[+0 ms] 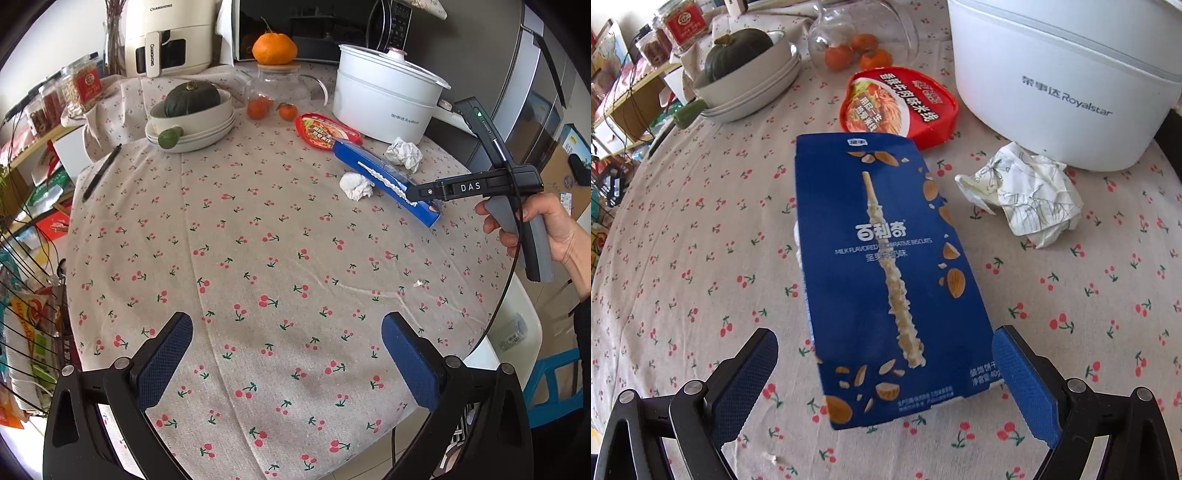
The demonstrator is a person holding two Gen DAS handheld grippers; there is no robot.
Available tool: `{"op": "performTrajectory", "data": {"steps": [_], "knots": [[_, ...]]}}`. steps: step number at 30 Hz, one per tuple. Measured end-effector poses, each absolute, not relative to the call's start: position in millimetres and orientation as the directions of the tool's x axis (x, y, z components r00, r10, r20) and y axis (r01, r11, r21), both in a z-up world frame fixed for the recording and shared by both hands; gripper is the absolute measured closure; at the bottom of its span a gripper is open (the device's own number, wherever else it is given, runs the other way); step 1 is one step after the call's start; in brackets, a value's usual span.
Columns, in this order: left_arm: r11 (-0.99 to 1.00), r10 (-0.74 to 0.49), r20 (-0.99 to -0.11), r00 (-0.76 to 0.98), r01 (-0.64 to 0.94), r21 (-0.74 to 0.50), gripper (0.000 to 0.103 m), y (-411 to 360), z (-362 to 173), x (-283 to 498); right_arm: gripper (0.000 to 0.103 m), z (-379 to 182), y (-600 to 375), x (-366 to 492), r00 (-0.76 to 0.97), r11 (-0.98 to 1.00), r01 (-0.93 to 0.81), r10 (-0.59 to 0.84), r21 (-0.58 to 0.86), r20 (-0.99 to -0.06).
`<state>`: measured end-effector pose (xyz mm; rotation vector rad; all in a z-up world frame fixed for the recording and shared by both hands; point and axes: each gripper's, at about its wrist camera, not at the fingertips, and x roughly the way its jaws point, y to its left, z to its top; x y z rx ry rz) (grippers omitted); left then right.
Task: Collect trash
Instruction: 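Grasp the blue biscuit box with the right tool, then grasp the white crumpled tissue with the left tool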
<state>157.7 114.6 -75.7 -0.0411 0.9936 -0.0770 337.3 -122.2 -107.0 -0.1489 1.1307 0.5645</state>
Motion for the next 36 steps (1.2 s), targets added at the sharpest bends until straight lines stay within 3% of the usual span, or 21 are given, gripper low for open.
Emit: {"op": "performTrajectory", "data": {"steps": [11, 18, 22, 23, 24, 26, 29, 31, 33, 36], "knots": [[0.996, -0.092, -0.839, 0.537, 0.045, -0.080, 0.000, 112.7, -77.4, 160.6, 0.006, -128.3, -124.1, 333.9, 0.303, 0.884, -0.442, 0.306, 0.152, -0.903], [0.989, -0.148, -0.853, 0.500, 0.082, -0.124, 0.000, 94.4, -76.8, 170.7, 0.007, -87.3, -145.8, 292.8, 0.364, 0.891, -0.422, 0.332, 0.164, -0.870], [0.993, -0.085, -0.848, 0.523, 0.115, -0.028, 0.000, 76.5, -77.2, 189.1, 0.008, -64.3, -169.9, 265.8, 0.398, 0.912, -0.390, 0.289, 0.125, -0.871], [0.992, -0.074, -0.843, 0.532, 0.123, -0.009, 0.000, 73.0, -78.6, 195.4, 0.049, -58.6, -178.0, 259.2, 0.405, 0.913, -0.386, 0.299, 0.134, -0.864], [0.991, -0.070, -0.845, 0.531, 0.131, 0.000, 0.000, 69.3, -81.8, 203.2, 0.074, -55.3, -185.8, 254.9, 0.390, 0.910, -0.383, 0.316, 0.159, -0.865], [0.990, -0.082, -0.852, 0.517, 0.140, -0.010, 0.002, 64.7, -90.2, 221.1, 0.077, -54.8, -204.3, 249.0, 0.397, 0.930, -0.323, 0.303, 0.177, -0.866], [0.990, -0.081, -0.851, 0.518, 0.140, -0.009, 0.007, 56.2, -100.8, 245.1, 0.075, -71.0, -217.7, 247.9, 0.390, 0.934, -0.306, 0.302, 0.187, -0.870], [0.990, -0.085, -0.850, 0.520, 0.143, -0.012, 0.011, 51.6, -105.9, 257.6, 0.061, -86.4, -223.4, 252.4, 0.352, 0.931, -0.277, 0.327, 0.236, -0.877], [0.988, -0.101, -0.845, 0.525, 0.152, -0.023, 0.015, 47.2, -109.4, 270.0, 0.030, -94.5, -227.1, 254.0, 0.342, 0.936, -0.254, 0.321, 0.242, -0.883], [0.986, -0.121, -0.838, 0.531, 0.159, -0.042, 0.019, 41.7, -115.1, 292.3, 0.024, -98.4, -229.6, 258.1, 0.331, 0.933, -0.244, 0.338, 0.266, -0.881]]}}
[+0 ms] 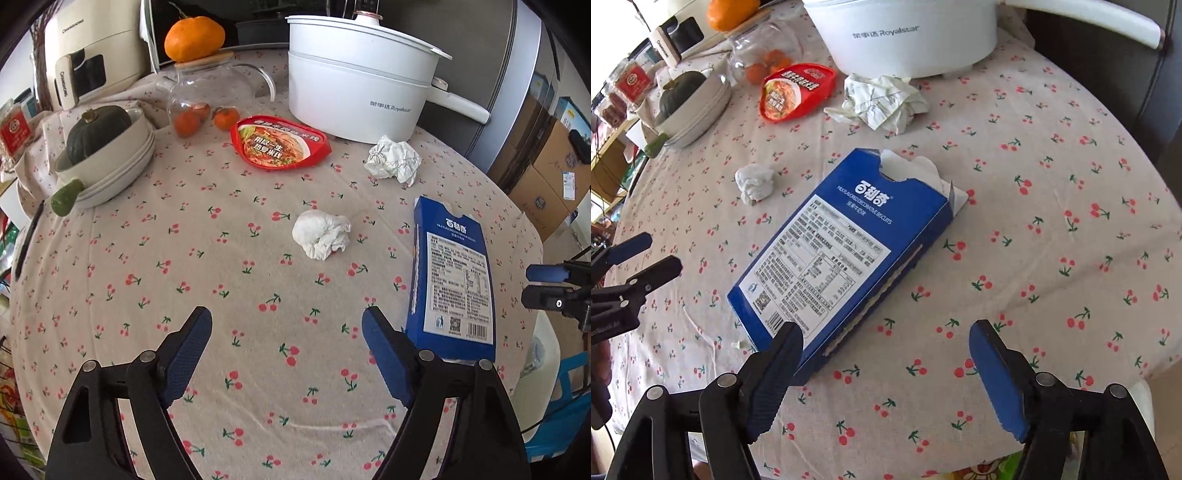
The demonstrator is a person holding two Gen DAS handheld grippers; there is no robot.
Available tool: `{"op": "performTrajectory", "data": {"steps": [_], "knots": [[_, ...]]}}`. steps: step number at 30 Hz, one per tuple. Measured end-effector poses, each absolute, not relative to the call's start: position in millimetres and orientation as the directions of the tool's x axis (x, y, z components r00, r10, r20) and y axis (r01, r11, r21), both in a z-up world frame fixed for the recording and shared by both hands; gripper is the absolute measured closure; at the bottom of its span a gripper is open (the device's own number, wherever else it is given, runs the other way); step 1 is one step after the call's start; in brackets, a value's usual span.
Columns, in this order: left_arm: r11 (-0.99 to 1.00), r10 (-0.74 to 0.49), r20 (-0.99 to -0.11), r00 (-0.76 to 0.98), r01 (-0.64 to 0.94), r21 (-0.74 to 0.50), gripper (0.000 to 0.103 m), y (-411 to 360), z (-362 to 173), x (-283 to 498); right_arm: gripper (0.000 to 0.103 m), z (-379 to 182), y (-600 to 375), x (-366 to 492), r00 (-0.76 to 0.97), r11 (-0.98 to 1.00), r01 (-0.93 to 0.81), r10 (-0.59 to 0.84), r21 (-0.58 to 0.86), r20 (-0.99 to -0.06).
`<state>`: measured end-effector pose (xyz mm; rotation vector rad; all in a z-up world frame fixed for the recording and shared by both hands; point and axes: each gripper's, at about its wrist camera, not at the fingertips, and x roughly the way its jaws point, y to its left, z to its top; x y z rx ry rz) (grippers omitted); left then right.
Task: Collect trash
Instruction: 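Grasp the white crumpled tissue with the left tool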
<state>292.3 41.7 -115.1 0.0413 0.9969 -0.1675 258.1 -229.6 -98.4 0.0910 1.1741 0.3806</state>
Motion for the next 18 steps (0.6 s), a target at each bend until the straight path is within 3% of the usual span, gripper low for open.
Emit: {"op": "performTrajectory", "data": {"steps": [9, 10, 13, 18], "knots": [[0.975, -0.219, -0.809, 0.546, 0.151, -0.162, 0.030, 21.9, -139.2, 352.2, 0.021, -116.5, -232.0, 270.7, 0.305, 0.937, -0.175, 0.342, 0.301, -0.889], [0.973, -0.231, -0.805, 0.546, 0.149, -0.178, 0.034, 20.8, -141.8, 356.1, 0.020, -117.2, -232.6, 271.9, 0.306, 0.938, -0.167, 0.342, 0.303, -0.889], [0.966, -0.258, -0.803, 0.538, 0.141, -0.216, 0.063, 20.6, -150.5, 364.8, 0.017, -117.1, -232.8, 274.1, 0.318, 0.942, -0.134, 0.335, 0.308, -0.887], [0.959, -0.281, -0.790, 0.545, 0.119, -0.259, 0.066, 36.2, -147.6, 355.1, 0.009, -111.7, -221.3, 277.7, 0.333, 0.949, -0.077, 0.314, 0.306, -0.889]]}}
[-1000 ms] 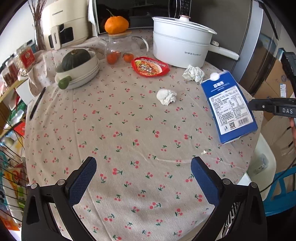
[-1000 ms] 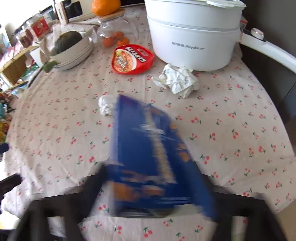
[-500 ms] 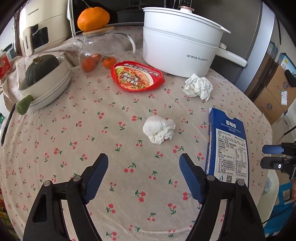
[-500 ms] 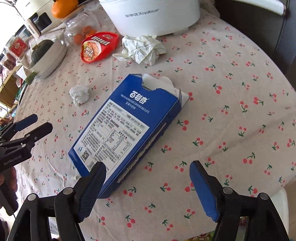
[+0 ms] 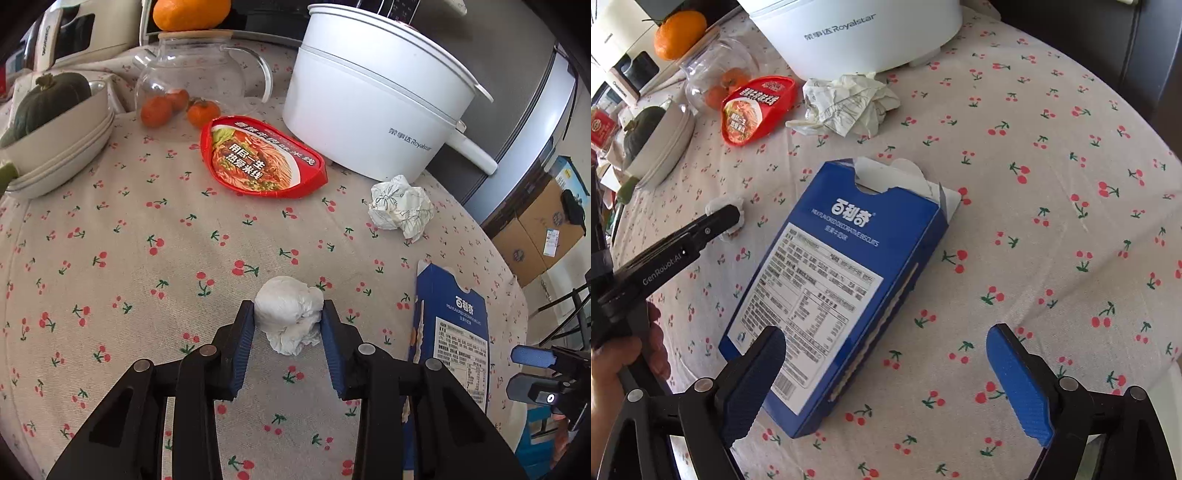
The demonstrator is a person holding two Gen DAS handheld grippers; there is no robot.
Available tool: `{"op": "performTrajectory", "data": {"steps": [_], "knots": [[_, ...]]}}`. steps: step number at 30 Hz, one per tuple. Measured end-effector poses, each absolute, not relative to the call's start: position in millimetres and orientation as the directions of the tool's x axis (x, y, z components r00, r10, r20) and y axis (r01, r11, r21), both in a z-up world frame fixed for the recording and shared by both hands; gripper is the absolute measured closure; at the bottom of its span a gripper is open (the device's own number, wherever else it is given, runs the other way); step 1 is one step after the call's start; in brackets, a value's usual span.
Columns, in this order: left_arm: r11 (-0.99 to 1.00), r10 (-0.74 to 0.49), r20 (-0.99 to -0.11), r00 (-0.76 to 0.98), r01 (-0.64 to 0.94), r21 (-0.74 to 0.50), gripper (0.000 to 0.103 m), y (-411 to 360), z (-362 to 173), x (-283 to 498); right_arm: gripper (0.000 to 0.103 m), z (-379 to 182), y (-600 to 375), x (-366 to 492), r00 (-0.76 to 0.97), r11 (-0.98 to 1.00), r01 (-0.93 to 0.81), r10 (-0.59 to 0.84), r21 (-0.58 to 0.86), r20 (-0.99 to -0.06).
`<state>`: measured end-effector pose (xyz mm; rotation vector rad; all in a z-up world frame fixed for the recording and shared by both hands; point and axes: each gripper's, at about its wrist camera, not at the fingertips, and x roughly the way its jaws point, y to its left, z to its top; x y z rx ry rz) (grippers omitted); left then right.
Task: Collect trash
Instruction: 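Grasp the white crumpled tissue with the left tool, then carry the tissue and blue box to the white bin and release both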
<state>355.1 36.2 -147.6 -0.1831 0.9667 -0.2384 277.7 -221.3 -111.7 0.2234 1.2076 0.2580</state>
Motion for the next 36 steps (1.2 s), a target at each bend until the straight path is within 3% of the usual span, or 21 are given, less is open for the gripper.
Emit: {"op": "performTrajectory", "data": {"steps": [10, 21, 28, 36], "knots": [[0.966, -0.256, -0.796, 0.549, 0.118, -0.230, 0.066, 91.7, -130.2, 312.8, 0.003, -116.6, -160.9, 285.5, 0.335, 0.949, 0.120, 0.239, 0.292, -0.912], [0.972, -0.236, -0.812, 0.534, 0.125, -0.200, 0.066, 117.9, -131.6, 282.8, 0.001, -143.5, -130.9, 290.0, 0.321, 0.960, 0.268, -0.013, 0.078, -0.947], [0.973, -0.230, -0.818, 0.527, 0.139, -0.184, 0.066, 118.2, -126.3, 269.4, 0.005, -145.4, -125.2, 282.7, 0.324, 0.967, 0.253, -0.072, 0.013, -0.943], [0.968, -0.246, -0.809, 0.535, 0.178, -0.177, 0.066, 95.6, -96.9, 247.1, 0.008, -102.9, -156.3, 259.9, 0.380, 0.990, 0.120, 0.024, 0.075, -0.924]]}}
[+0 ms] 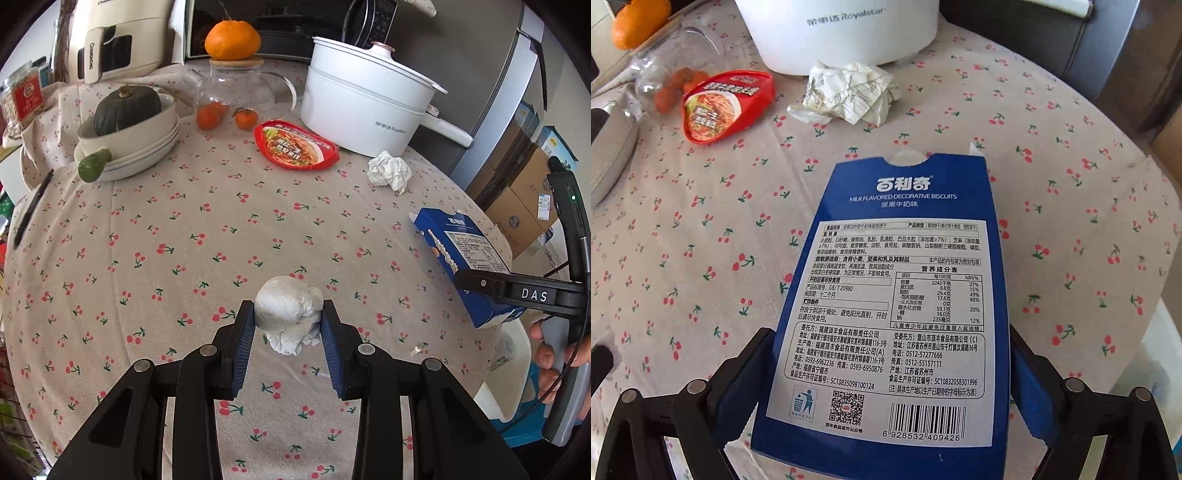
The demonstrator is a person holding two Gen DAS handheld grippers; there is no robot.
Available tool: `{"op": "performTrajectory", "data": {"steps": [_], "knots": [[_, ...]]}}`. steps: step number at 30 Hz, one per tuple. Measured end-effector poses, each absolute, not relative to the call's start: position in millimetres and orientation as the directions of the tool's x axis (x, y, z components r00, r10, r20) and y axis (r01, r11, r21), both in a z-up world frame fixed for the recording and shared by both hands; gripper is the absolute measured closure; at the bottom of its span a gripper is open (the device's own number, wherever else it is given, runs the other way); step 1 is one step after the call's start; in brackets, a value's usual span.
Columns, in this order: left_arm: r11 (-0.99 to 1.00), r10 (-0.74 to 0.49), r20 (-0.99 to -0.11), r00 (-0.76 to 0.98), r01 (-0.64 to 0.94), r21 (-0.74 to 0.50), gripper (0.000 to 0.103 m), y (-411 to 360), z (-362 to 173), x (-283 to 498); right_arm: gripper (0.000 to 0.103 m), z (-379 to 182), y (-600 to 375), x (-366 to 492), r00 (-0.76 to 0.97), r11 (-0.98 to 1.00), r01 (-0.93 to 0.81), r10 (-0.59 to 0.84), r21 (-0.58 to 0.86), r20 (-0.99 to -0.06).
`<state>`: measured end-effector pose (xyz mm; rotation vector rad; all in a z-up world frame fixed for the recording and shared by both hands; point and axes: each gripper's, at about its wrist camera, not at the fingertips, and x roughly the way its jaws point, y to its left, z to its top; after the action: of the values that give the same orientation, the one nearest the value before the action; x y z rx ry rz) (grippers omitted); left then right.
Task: Collect trash
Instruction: 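Carry the tissue and blue box to the white bin and release both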
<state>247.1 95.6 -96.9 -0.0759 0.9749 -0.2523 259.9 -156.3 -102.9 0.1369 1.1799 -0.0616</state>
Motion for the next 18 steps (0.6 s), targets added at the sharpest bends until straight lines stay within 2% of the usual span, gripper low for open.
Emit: {"op": "performTrajectory", "data": {"steps": [12, 18], "knots": [[0.921, -0.348, -0.793, 0.500, 0.341, -0.189, 0.066, 2.5, -48.7, 191.1, 0.008, -51.6, -221.7, 202.5, 0.420, 0.982, 0.047, 0.145, 0.181, -0.896], [0.879, -0.412, -0.794, 0.447, 0.425, -0.217, 0.066, -50.3, -48.6, 158.4, 0.008, -39.4, -267.3, 168.2, 0.451, 0.976, 0.053, 0.167, 0.212, -0.877]]}}
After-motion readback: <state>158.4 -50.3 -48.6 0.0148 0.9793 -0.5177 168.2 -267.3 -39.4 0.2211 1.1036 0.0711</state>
